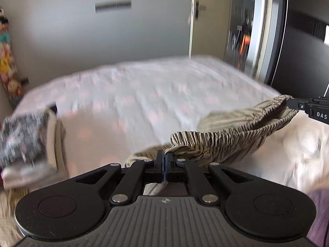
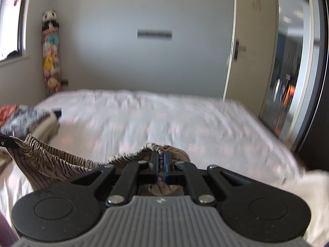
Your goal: Fold clothes
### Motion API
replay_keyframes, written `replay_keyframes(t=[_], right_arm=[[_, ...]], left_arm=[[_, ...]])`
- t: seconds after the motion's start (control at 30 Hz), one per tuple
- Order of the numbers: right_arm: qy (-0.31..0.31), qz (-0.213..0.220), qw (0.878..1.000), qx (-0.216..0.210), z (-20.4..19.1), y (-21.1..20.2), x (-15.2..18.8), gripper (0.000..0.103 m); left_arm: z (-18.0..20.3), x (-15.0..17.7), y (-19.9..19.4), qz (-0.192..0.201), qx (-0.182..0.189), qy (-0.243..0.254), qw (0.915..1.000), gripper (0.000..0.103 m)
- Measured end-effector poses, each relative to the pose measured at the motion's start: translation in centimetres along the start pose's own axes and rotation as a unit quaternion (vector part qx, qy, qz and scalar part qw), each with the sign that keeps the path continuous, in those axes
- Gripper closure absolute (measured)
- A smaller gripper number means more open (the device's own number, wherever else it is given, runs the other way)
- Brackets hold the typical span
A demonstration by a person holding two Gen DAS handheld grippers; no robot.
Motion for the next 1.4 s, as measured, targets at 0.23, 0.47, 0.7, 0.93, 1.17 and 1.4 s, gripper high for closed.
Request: replay_keyframes(t=[0.23, 0.47, 0.7, 0.93, 1.17, 1.4], right_arm=[[0.034, -0.127, 0.991, 0.028, 2.9, 3.4, 12.1, 0.098], [0.011, -0.206, 0.977, 0.048, 4.2, 4.5, 17.8, 0.097], [-0.086, -0.200, 0.975, 0.052, 3.5, 1.8, 18.3, 0.091], [-0.175, -0.172, 0.969, 0.003, 0.9, 1.6, 17.1, 0.066], [-0.242, -0.214, 0.946, -0.011, -1.1, 5.6, 19.3, 0.064], [-0.217, -0.249, 0.944, 0.015, 0.5, 6.8, 19.7, 0.103]], left_arm=[[1.7, 7.7, 5.5, -0.139, 0.063, -0.014, 0.9882, 0.103], [4.7, 11.6, 7.7, -0.237, 0.119, 0.026, 0.9638, 0.101], [4.9, 11.1, 5.5, -0.225, 0.156, 0.028, 0.9614, 0.074], [4.2, 9.0, 6.1, -0.184, 0.131, -0.006, 0.9741, 0.051], [6.5, 11.8, 11.6, -0.237, 0.081, 0.046, 0.9670, 0.053], [7.2, 12.6, 11.5, -0.229, 0.067, 0.084, 0.9676, 0.099]])
Point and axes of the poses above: each gripper's, at about its wrist camera, not at the fingertips, and y roughly the way its jaws point, z to its right, x to its underside, the point moved 5 cm from there along y, roughly the way its jaws point, and after that the axes turned 15 degrees about y, right-handed, at the moved point
